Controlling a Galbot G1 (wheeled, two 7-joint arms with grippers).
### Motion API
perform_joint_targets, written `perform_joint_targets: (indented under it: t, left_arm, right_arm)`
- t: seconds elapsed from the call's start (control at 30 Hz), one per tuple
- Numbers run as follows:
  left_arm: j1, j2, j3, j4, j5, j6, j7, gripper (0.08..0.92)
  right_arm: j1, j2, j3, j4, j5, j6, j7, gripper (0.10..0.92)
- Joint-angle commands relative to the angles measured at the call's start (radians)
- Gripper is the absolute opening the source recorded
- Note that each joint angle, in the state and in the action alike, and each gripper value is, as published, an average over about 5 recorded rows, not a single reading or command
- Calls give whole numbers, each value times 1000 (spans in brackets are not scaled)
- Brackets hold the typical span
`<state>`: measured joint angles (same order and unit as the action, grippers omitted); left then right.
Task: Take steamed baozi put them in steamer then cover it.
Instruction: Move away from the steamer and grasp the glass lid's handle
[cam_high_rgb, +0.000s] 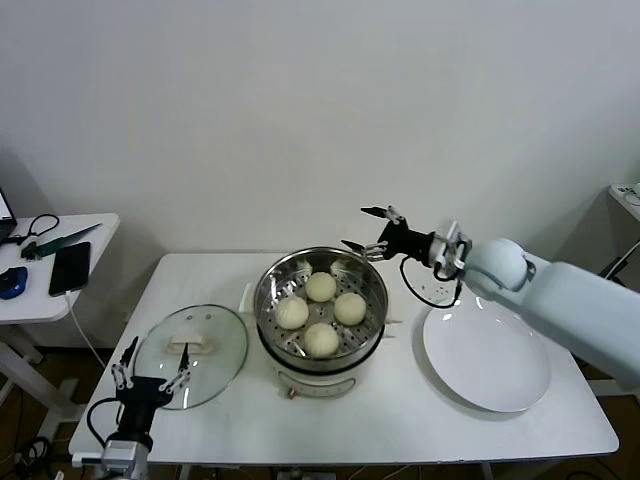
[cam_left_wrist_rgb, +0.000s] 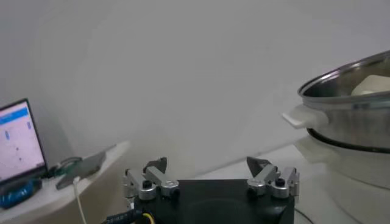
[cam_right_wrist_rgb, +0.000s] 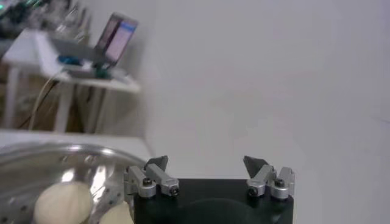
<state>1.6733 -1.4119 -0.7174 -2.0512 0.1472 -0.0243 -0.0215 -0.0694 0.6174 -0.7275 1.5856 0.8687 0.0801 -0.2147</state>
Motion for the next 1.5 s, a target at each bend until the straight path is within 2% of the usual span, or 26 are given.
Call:
perform_joint_targets:
  t: [0.03,0.4,0.67,1.13,1.5]
  left_arm:
    - [-1,-5,-23,-15,296,16,28,823]
    - [23,9,-22,-43,1041,18,89,823]
    - [-18,19,22,33,1398,13,60,823]
    - [-248,7,76,382,1393,5,-119,823]
    - [-377,9,54,558,1386,-3,-138,823]
  right_arm:
    - [-843,-53,837,84,-110,76,57,823]
    - [-1264,189,1265,148,-242,44,-2,823]
    - [-1396,305,1385,167,-261,45,-28,823]
    - [-1426,396,1415,119,-342,57,-62,823]
    - [-1370,425,1381,94,-401,55,-62,823]
